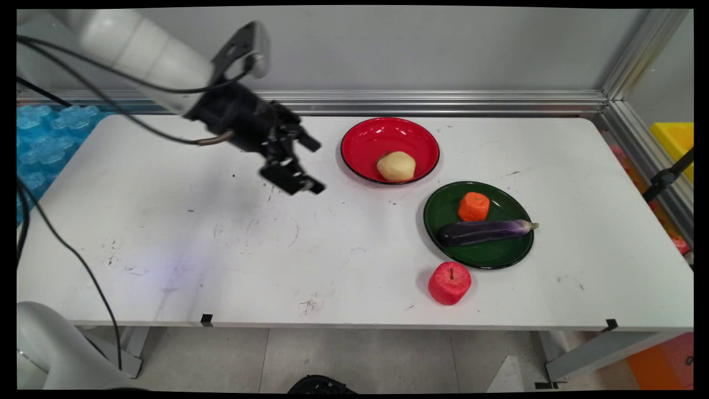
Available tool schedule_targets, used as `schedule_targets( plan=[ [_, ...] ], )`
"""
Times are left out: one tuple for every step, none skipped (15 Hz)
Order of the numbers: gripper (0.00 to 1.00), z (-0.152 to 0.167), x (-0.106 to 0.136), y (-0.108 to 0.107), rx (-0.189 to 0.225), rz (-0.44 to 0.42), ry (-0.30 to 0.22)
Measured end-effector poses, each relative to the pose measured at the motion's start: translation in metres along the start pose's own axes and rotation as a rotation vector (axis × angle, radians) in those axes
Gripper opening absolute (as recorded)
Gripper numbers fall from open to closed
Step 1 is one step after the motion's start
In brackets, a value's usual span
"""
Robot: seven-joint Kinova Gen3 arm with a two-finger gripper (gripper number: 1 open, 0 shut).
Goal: Pick up the mandarin from the green plate
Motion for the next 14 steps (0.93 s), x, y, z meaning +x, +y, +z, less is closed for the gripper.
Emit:
schedule_targets(
  plan=[
    [1.00, 0.008, 0.008, -0.001, 0.004, -0.006, 0.009],
    [1.00, 0.014, 0.014, -0.002, 0.006, -0.010, 0.014],
    [1.00, 0.023, 0.022, -0.004, 0.010, -0.016, 0.021],
    [1.00, 0.029, 0.027, -0.005, 0.013, -0.019, 0.024],
    [1.00, 0.039, 0.036, -0.007, 0.018, -0.024, 0.030],
    [1.00, 0.048, 0.044, -0.008, 0.022, -0.029, 0.032],
    [1.00, 0.060, 0.052, -0.010, 0.027, -0.034, 0.033],
    [1.00, 0.071, 0.061, -0.012, 0.031, -0.038, 0.033],
    [1.00, 0.083, 0.069, -0.013, 0.034, -0.040, 0.032],
    [1.00, 0.096, 0.077, -0.014, 0.036, -0.042, 0.029],
    [1.00, 0.107, 0.084, -0.016, 0.039, -0.043, 0.027],
    [1.00, 0.120, 0.091, -0.017, 0.042, -0.044, 0.022],
    [1.00, 0.133, 0.098, -0.019, 0.046, -0.044, 0.016],
    [1.00, 0.144, 0.104, -0.020, 0.048, -0.044, 0.011]
  ],
)
